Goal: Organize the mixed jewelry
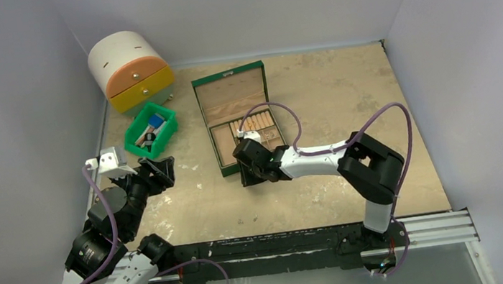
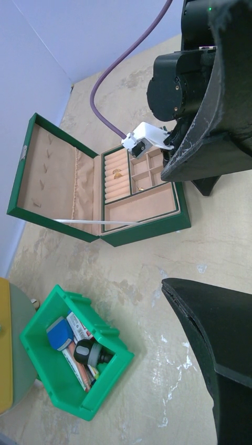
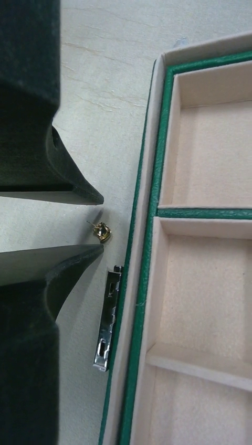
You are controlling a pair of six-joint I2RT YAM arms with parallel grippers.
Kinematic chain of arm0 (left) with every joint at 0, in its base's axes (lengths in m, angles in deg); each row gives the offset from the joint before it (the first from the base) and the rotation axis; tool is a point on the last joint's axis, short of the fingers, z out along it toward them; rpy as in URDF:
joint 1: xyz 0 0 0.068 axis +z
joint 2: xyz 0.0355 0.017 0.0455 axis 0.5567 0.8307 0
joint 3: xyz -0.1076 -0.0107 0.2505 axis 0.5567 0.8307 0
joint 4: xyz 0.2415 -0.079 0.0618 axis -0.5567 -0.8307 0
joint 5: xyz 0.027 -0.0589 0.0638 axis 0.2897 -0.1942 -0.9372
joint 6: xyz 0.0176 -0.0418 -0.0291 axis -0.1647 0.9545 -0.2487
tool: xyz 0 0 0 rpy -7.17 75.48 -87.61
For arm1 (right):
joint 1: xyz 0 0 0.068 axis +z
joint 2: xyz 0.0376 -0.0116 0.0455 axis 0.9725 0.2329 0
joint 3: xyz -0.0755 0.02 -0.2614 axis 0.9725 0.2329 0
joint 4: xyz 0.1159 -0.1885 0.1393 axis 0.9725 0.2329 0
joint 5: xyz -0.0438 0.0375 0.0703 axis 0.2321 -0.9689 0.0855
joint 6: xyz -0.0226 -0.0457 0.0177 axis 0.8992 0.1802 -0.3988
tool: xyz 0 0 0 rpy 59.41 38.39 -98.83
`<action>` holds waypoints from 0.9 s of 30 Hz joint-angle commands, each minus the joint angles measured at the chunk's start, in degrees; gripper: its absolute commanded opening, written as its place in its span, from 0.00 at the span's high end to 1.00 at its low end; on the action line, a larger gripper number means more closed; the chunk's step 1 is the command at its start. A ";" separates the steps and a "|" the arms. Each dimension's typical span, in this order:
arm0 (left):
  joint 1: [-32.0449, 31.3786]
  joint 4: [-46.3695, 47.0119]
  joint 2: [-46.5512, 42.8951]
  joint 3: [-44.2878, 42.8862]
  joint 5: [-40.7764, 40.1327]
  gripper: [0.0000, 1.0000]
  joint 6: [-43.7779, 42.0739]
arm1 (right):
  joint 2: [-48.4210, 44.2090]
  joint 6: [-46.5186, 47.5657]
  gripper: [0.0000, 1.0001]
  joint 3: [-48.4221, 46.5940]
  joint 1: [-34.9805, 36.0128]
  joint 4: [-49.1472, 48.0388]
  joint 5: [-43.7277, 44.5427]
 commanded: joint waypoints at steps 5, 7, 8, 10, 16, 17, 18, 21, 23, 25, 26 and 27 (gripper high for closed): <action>0.44 2.12 -0.28 0.10 0.25 0.33 0.49 | 2.04 -0.50 0.68 -2.93 1.13 1.52 4.09; 0.37 2.12 -0.33 0.14 0.20 0.33 0.48 | 2.30 -0.45 0.71 -3.09 1.26 1.89 4.44; 0.38 2.12 -0.29 0.11 0.23 0.33 0.43 | 2.39 -0.44 0.72 -3.10 1.32 2.05 4.54; 0.39 2.12 -0.27 0.09 0.28 0.33 0.42 | 2.49 -0.45 0.75 -3.11 1.41 2.27 4.76; 0.40 2.12 -0.29 0.10 0.28 0.33 0.49 | 1.95 -0.46 0.87 -2.93 1.60 2.78 5.01; 0.41 2.12 -0.33 0.10 0.28 0.33 0.45 | 1.82 -0.50 0.89 -2.86 1.63 2.82 5.09; 0.37 2.08 -0.29 0.10 0.28 0.33 0.48 | 1.67 -0.46 0.92 -2.84 1.63 2.89 5.16; 0.41 2.12 -0.29 0.10 0.28 0.33 0.49 | 1.21 -0.58 1.00 -2.71 1.71 3.13 5.43; 0.41 2.12 -0.29 0.15 0.28 0.33 0.44 | 0.81 -0.67 1.00 -2.59 1.70 3.18 5.44; 0.37 2.12 -0.27 0.10 0.28 0.33 0.46 | 0.17 -0.73 1.00 -2.49 1.79 3.18 5.51; 0.42 2.12 -0.28 0.09 0.28 0.33 0.44 | -0.14 -0.76 1.00 -2.53 1.81 3.18 5.53; 0.39 2.12 -0.28 0.10 0.28 0.33 0.44 | -0.53 -0.84 1.00 -2.42 1.76 3.18 5.58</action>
